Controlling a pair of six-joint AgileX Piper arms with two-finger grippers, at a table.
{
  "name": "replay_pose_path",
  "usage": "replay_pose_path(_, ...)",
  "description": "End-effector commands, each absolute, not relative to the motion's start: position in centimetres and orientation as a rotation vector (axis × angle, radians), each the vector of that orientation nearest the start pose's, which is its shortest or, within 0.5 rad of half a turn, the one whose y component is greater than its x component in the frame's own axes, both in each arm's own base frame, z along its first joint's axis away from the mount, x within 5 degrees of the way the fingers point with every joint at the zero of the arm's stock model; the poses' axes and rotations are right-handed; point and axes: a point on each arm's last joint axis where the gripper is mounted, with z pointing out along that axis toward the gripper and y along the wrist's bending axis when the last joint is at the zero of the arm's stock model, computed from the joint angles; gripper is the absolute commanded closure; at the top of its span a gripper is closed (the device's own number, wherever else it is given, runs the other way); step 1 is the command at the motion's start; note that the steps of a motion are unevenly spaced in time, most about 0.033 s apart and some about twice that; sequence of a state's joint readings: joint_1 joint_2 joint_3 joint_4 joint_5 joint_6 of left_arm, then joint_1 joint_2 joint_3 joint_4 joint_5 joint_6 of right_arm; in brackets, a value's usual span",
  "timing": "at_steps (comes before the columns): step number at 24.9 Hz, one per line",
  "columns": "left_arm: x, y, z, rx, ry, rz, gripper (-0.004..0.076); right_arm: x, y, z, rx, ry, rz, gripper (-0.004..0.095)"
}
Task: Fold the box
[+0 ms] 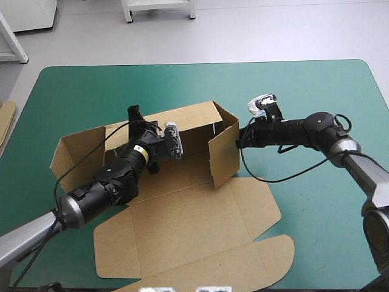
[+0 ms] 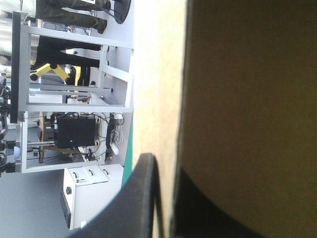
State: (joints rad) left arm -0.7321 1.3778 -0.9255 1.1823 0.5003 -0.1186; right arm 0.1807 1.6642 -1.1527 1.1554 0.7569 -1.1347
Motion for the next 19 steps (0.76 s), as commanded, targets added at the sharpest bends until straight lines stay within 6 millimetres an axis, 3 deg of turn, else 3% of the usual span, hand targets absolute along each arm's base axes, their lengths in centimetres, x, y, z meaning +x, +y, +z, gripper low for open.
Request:
replay_pose_path(1, 24.2, -16.5, 28.6, 1.367, 1.726, 0.551, 0.0732, 32.4, 11.9, 29.2, -0.637, 2.035, 0.853, 0.0919)
replay_pose_path(13, 24.2, -16.5, 28.6, 1.367, 1.726, 0.551, 0.0732, 28.9, 11.5, 28.3, -0.716, 1.956, 0.850, 0.0920)
replay_pose_path(17, 24.2, -16.5, 28.6, 1.359, 1.731, 0.546, 0.0732, 28.7, 11.6, 28.4, -0.751, 1.939, 0.858, 0.0916)
replay_pose_path(19, 24.2, -16.5, 28.6, 1.356, 1.733, 0.546, 0.0732, 28.4, 11.8, 28.4, -0.798, 1.936, 0.880, 0.0854)
